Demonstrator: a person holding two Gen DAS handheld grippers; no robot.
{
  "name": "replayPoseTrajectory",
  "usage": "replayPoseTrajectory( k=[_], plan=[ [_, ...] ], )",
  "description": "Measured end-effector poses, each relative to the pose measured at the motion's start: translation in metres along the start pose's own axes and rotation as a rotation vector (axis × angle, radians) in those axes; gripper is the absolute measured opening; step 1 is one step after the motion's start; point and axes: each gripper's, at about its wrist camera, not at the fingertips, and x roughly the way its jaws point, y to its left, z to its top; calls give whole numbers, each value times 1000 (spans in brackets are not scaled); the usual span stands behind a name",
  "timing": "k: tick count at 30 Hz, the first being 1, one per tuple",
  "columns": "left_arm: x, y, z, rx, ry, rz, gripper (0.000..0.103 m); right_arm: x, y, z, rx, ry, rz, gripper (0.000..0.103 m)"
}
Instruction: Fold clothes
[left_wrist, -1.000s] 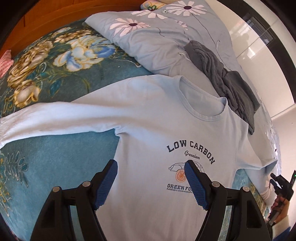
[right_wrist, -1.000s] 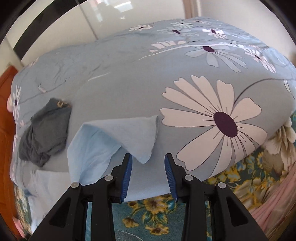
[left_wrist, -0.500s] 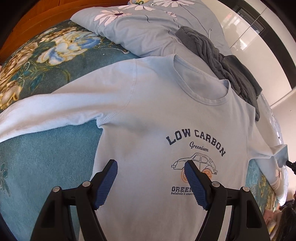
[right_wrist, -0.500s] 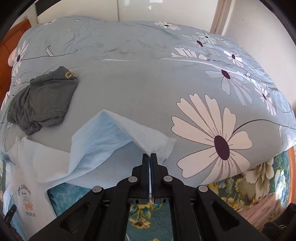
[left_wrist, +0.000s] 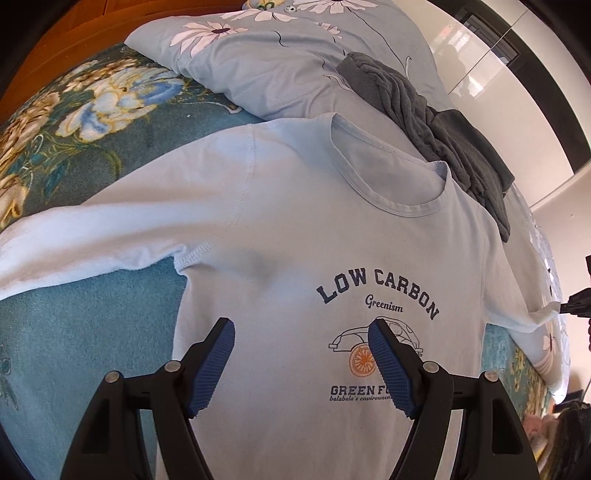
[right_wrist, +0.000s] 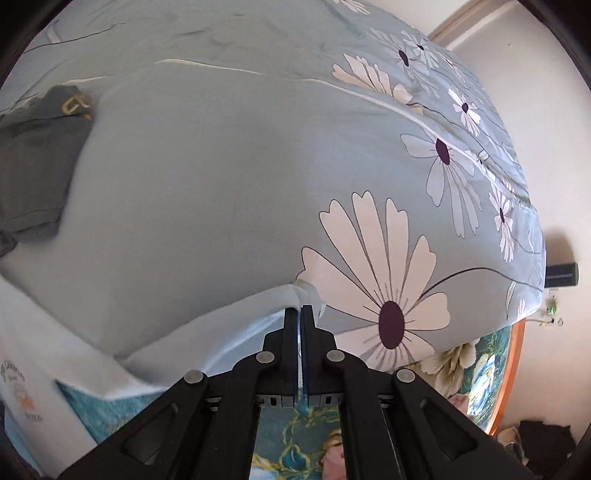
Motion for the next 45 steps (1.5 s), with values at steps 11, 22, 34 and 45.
replayPoseTrajectory(
  k=[11,22,34,45],
  plan=[
    [11,9,8,-56,16,-13,78,-24,-30,12,181,-290,-18,42],
    [7,8,8,-52,13,-15,78,53,-45,-34,543,-96,346,40],
    [0,18,14,-98,-10,-41,78,24,-88,-92,728,-213,317,2],
    [-21,28,19,-127,-71,-53,78,-78,-44,-97,524,-456,371,2]
  ],
)
